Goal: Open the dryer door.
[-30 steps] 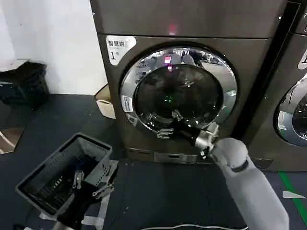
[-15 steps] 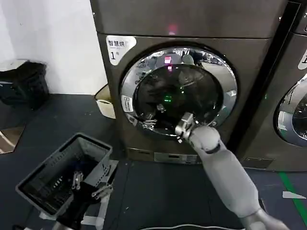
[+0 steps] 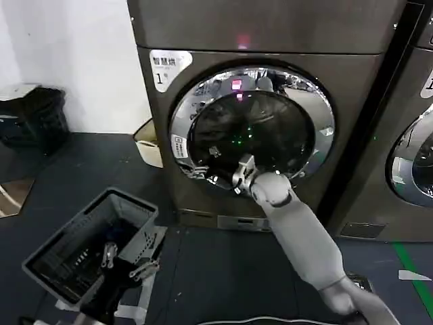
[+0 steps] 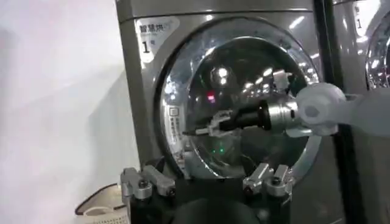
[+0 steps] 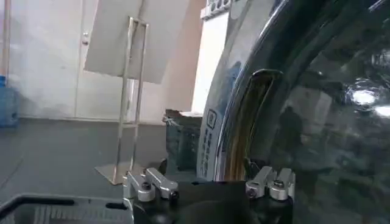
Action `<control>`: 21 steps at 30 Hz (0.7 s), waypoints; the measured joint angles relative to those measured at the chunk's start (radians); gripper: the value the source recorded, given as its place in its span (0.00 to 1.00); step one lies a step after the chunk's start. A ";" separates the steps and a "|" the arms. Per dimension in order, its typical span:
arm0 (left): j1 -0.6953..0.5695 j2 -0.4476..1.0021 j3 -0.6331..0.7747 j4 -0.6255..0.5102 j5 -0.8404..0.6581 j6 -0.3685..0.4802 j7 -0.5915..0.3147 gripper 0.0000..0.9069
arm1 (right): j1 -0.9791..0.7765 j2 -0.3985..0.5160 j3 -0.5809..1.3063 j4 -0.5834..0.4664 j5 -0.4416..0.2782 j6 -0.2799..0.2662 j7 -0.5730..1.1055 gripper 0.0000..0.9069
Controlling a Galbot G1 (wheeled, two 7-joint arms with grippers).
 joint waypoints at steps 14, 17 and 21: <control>-0.029 0.012 -0.018 0.009 -0.044 0.034 0.016 1.00 | -0.020 -0.031 -0.003 0.028 0.032 -0.033 -0.138 1.00; -0.041 0.023 -0.041 0.028 -0.101 0.042 0.040 1.00 | -0.028 -0.049 0.002 0.043 0.042 -0.031 -0.199 1.00; -0.057 0.047 -0.081 0.055 -0.164 0.050 0.041 1.00 | -0.038 -0.072 0.010 0.061 0.060 -0.035 -0.259 1.00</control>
